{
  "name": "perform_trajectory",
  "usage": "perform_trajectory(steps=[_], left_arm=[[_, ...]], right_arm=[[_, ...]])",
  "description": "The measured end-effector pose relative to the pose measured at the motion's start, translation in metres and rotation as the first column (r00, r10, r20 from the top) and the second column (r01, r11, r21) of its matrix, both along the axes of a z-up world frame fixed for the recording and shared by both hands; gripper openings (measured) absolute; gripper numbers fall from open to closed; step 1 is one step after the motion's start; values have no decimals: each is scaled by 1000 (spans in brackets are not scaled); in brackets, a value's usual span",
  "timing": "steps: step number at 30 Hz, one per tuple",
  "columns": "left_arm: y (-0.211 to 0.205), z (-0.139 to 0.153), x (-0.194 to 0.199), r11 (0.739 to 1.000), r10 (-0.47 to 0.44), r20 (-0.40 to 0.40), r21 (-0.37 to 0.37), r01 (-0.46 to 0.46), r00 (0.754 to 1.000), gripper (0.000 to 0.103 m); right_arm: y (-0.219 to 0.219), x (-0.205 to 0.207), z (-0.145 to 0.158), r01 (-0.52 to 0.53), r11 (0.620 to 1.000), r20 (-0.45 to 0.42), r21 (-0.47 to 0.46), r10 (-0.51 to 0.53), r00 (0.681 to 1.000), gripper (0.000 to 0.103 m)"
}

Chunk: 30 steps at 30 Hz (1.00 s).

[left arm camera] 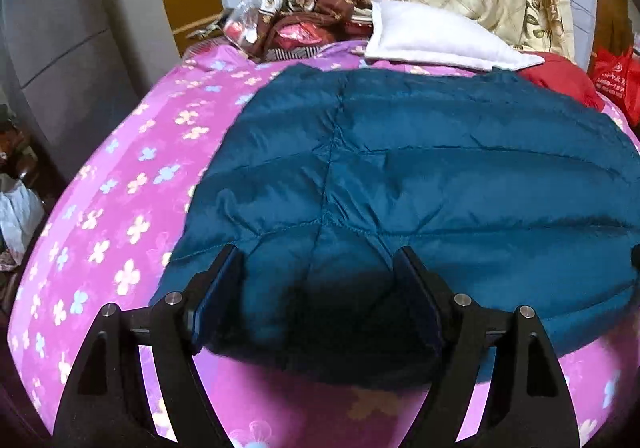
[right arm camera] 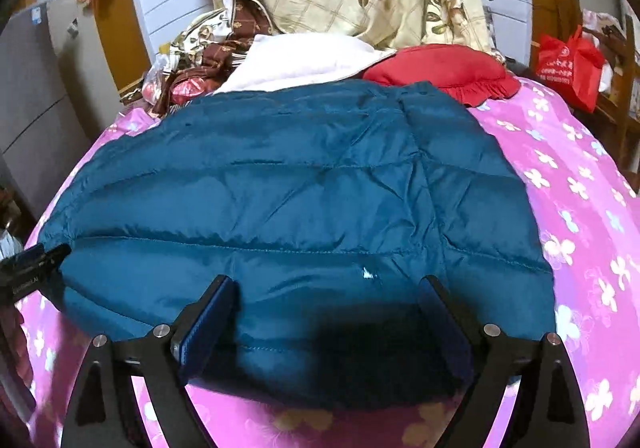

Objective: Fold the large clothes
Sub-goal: 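Open both tools and pull them back from the jacket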

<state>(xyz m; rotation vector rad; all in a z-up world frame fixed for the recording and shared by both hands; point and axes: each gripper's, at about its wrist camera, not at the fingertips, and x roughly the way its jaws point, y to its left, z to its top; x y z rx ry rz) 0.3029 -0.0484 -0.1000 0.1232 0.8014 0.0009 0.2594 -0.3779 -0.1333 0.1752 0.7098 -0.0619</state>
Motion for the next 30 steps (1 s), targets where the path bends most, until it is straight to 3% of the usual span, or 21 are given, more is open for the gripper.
perform_trajectory(steps=[4,7,10,18,30], left_arm=[[-1,6,-19,1000,-14,21,1,14,1000,79],[-2,1,-27,1000,-24,-34,18,25,999,79],[2,9,-48,1000,-26,-35,-11,26,999,79],[2,32,-124,997,15,108,75,-23,994,79],[-2,63,-213,1000,5,204,17,-9,979,81]], right_arm=[[5,-18,7,-21,1000,11,-2,21,1000,91],[11,-31,2,-25,999,-24,-36,24,999,91],[14,-57,5,-34,999,-16,-15,34,999,91],[38,-116,5,-44,997,-23,-62,42,999,91],[73,-194,12,-37,996,6,-79,38,999,91]])
